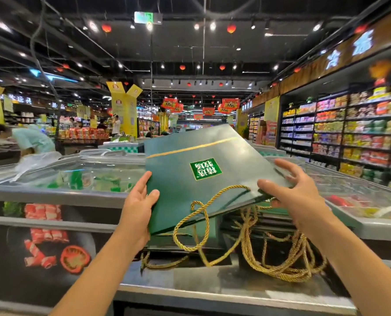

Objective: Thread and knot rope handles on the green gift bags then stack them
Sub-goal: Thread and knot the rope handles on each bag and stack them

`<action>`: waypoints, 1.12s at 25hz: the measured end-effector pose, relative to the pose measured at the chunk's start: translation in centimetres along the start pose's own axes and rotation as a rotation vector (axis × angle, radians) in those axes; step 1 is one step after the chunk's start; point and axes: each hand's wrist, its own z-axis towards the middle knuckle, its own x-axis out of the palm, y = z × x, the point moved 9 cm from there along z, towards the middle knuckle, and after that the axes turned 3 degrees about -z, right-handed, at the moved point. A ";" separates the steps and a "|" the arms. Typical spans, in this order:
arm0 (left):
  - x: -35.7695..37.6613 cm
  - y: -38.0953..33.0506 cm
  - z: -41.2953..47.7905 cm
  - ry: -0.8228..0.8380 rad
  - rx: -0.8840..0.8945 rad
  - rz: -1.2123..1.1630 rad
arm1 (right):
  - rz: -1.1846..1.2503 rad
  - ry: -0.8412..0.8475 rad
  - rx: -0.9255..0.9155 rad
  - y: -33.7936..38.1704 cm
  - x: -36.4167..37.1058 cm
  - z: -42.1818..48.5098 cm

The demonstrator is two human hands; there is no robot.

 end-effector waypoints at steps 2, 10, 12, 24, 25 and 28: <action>2.3 0.3 1.0 0.050 0.003 0.126 | -0.155 0.039 -0.034 0.2 -1.4 0.4; 13.2 4.4 3.8 0.410 -0.048 0.791 | -0.616 -0.047 -0.063 -2.1 -9.5 1.4; 14.6 6.2 4.2 0.472 -0.051 0.902 | -0.664 -0.055 -0.058 -3.1 -10.8 1.3; 16.2 11.6 4.8 0.577 -0.184 1.159 | -0.740 0.046 0.107 -9.5 -12.6 2.0; 16.2 11.7 4.6 0.586 -0.198 1.164 | -0.751 0.067 0.120 -10.0 -12.4 2.0; 16.6 10.9 4.9 0.581 -0.129 1.296 | -0.807 0.124 0.120 -9.9 -12.1 2.9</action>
